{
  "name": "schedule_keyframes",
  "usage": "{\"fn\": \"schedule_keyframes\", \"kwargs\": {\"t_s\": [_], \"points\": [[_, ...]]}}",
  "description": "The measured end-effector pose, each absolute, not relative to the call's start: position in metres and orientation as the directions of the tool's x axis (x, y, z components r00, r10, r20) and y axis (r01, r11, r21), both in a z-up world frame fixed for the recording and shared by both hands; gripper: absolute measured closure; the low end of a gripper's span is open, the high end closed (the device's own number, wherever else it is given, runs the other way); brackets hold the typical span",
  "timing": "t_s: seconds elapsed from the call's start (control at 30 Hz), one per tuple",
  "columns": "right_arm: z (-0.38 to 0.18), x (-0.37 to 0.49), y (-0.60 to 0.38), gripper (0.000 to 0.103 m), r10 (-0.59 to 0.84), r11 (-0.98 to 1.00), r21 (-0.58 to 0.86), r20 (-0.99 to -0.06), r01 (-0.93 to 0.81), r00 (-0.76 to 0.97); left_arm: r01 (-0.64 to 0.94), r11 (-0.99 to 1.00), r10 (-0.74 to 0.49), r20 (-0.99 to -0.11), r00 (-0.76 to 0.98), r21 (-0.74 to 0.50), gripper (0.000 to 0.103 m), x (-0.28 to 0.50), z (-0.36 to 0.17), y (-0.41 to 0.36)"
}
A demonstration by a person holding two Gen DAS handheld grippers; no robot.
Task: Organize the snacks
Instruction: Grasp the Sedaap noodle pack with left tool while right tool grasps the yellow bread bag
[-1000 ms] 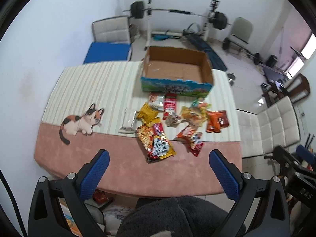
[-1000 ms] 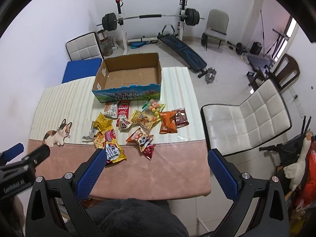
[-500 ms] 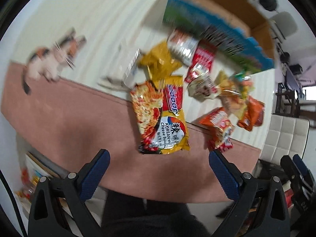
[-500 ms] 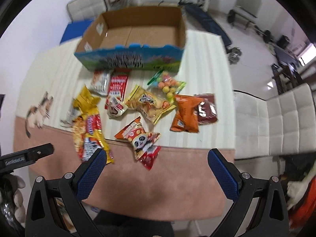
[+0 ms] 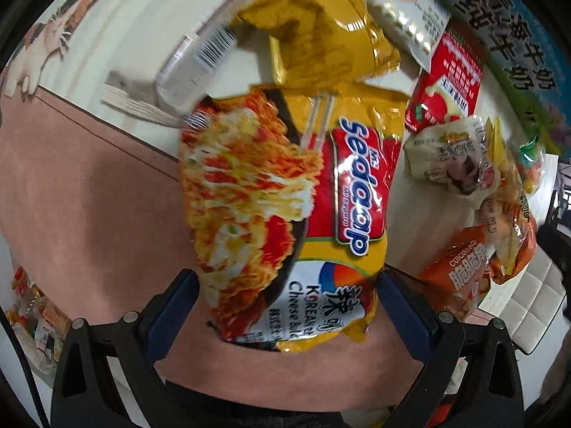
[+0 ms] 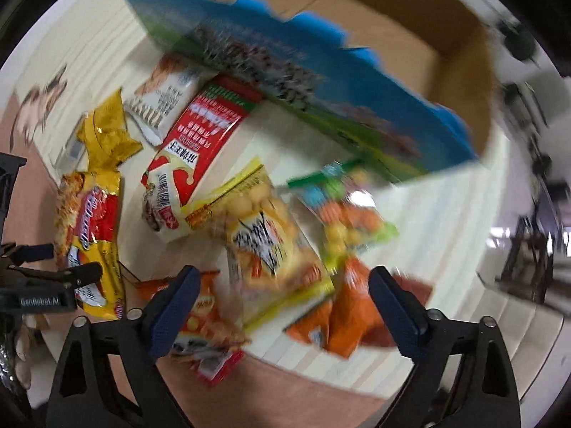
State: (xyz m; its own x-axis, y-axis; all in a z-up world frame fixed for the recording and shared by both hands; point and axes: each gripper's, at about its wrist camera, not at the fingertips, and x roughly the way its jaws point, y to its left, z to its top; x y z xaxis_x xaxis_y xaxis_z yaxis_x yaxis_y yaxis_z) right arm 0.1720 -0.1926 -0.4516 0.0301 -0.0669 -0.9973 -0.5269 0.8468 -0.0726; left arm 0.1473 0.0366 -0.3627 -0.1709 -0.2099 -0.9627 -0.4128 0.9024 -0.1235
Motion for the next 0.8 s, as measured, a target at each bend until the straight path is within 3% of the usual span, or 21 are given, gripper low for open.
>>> {"fn": "schedule_keyframes", "kwargs": {"t_s": [0.13,0.2,0.3,0.43,0.47,0.5,0.57,0.6,0.67,0.8], "points": [[-0.486,0.187,-0.181,0.031,-0.084,0.805,-0.038,-0.995,-0.591,-0.05,-0.434,0.894,-0.206,-0.964,-0.166,-0.116,0.001,0.145,-0.371,0.03],[-0.5,0.188,-0.179,0.053,-0.086,0.806,-0.018,-0.992,-0.591,-0.087,-0.453,0.884,-0.212,-0.963,-0.164,-0.118,0.001,0.145,-0.373,0.029],[-0.509,0.189,-0.19,0.055,-0.059,0.866,0.006,-0.992,-0.5,-0.113,-0.46,0.881,-0.207,-0.966,-0.156,-0.115,0.001,0.144,-0.375,0.029],[-0.513,0.188,-0.227,0.056,0.058,0.974,0.104,-0.974,-0.203,-0.219,-0.469,0.876,-0.21,-0.965,-0.156,-0.115,0.001,0.143,-0.37,0.034],[-0.515,0.187,-0.236,0.053,0.097,0.981,0.134,-0.964,-0.138,-0.246,-0.47,0.875,-0.21,-0.965,-0.156,-0.114,0.001,0.141,-0.371,0.034],[-0.517,0.186,-0.24,0.042,0.123,0.982,0.157,-0.955,-0.107,-0.271,-0.47,0.876,-0.205,-0.966,-0.156,-0.11,0.001,0.143,-0.372,0.031],[-0.517,0.185,-0.244,0.028,0.144,0.977,0.181,-0.949,-0.111,-0.28,-0.469,0.877,-0.196,-0.97,-0.144,-0.108,0.001,0.144,-0.377,0.029],[-0.516,0.185,-0.246,0.028,0.138,0.976,0.177,-0.953,-0.125,-0.269,-0.47,0.876,-0.194,-0.971,-0.14,-0.107,0.001,0.144,-0.378,0.029],[-0.514,0.183,-0.25,0.028,0.098,0.978,0.14,-0.963,-0.155,-0.251,-0.478,0.871,-0.195,-0.973,-0.123,-0.114,0.014,0.144,-0.378,0.032],[-0.523,0.189,-0.244,0.028,0.058,0.98,0.101,-0.97,-0.174,-0.236,-0.473,0.874,-0.174,-0.98,-0.095,-0.109,0.02,0.14,-0.375,0.034]]}}
